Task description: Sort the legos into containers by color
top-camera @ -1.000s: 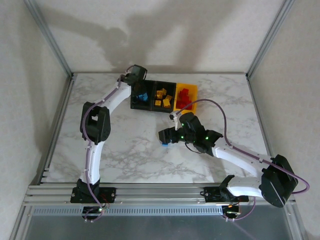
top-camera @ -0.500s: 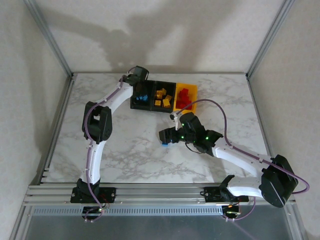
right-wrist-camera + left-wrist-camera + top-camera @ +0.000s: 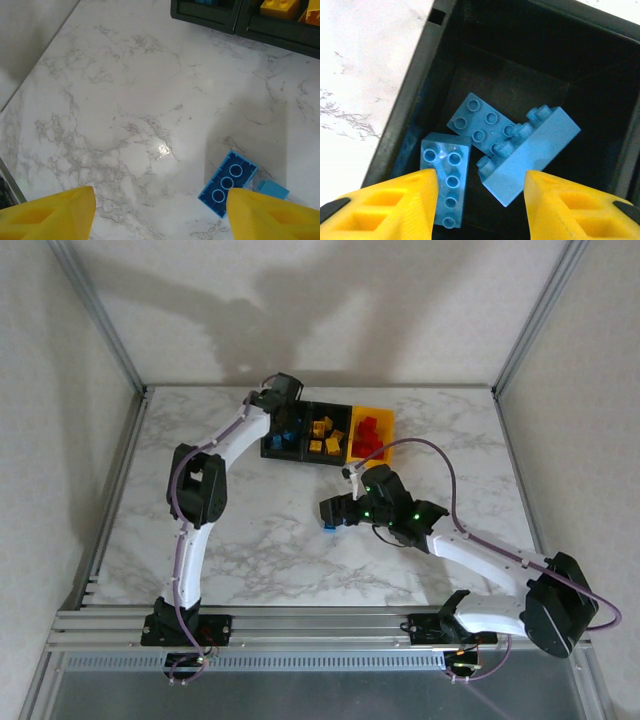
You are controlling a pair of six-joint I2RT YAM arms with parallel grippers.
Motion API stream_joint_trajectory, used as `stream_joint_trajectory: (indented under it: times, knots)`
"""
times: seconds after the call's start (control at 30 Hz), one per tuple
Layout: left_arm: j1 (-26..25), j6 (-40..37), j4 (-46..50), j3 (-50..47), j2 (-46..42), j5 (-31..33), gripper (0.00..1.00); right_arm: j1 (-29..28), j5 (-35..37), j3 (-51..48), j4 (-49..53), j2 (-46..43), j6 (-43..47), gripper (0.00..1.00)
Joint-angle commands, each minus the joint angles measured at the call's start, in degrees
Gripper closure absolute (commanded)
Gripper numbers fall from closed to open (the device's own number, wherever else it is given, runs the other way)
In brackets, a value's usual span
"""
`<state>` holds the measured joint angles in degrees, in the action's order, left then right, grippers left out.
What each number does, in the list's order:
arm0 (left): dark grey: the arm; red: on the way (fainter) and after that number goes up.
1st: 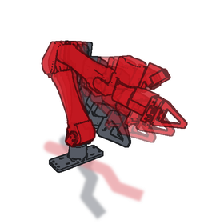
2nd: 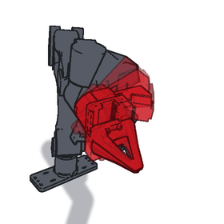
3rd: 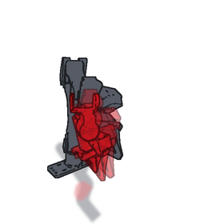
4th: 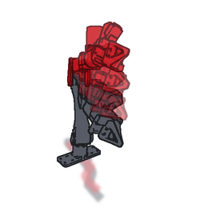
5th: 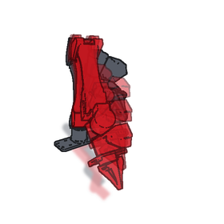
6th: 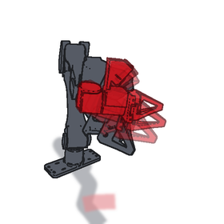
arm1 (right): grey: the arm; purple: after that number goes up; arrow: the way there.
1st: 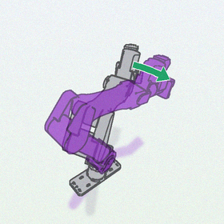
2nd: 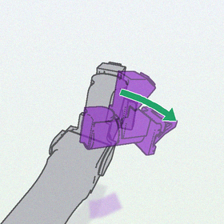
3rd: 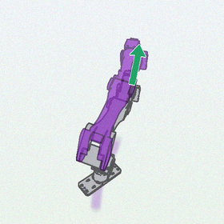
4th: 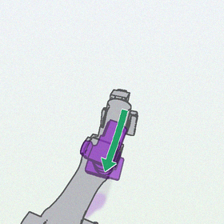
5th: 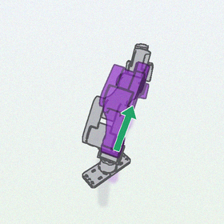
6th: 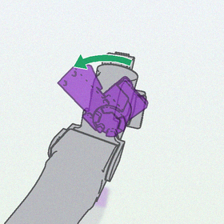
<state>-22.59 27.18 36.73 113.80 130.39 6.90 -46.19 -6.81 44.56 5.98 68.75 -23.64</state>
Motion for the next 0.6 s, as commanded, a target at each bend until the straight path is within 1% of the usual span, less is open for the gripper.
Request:
stream_joint_trajectory:
  times: [0.0, 0.2, 0.27, 0.37, 0.47, 0.57]
  knots:
    - [-1.63, -0.64, 1.71, -2.26, -5.82, -0.71, 0.49, 0.84, 1.89, -1.05, 1.47, -2.5, -1.21, 0.3]
    - [-3.65, 0.01, -1.0, -11.12, -15.08, -1.3, 0.47, 2.26, 5.04, -0.83, 7.24, -3.1, -3.88, 0.3]
    - [-4.49, 0.82, -3.08, -16.06, -19.27, -2.66, 0.44, 2.52, 5.84, -1.25, 8.47, -3.72, -5.18, 0.31]
    - [-6.15, 2.28, -5.28, -23.33, -24.34, -5.22, 0.44, 3.11, 5.65, -2.5, 9.16, -5.3, -6.62, 0.32]
    - [-8.24, 3.67, -6.74, -29.92, -28.34, -7.1, 0.42, 3.27, 5.05, -3.49, 10.62, -6.25, -7.59, 0.32]
    - [-10.92, 5.36, -8.09, -35.58, -31.22, -8.2, 0.42, 3.46, 5.95, -3.84, 14.05, -6.61, -9.06, 0.32]
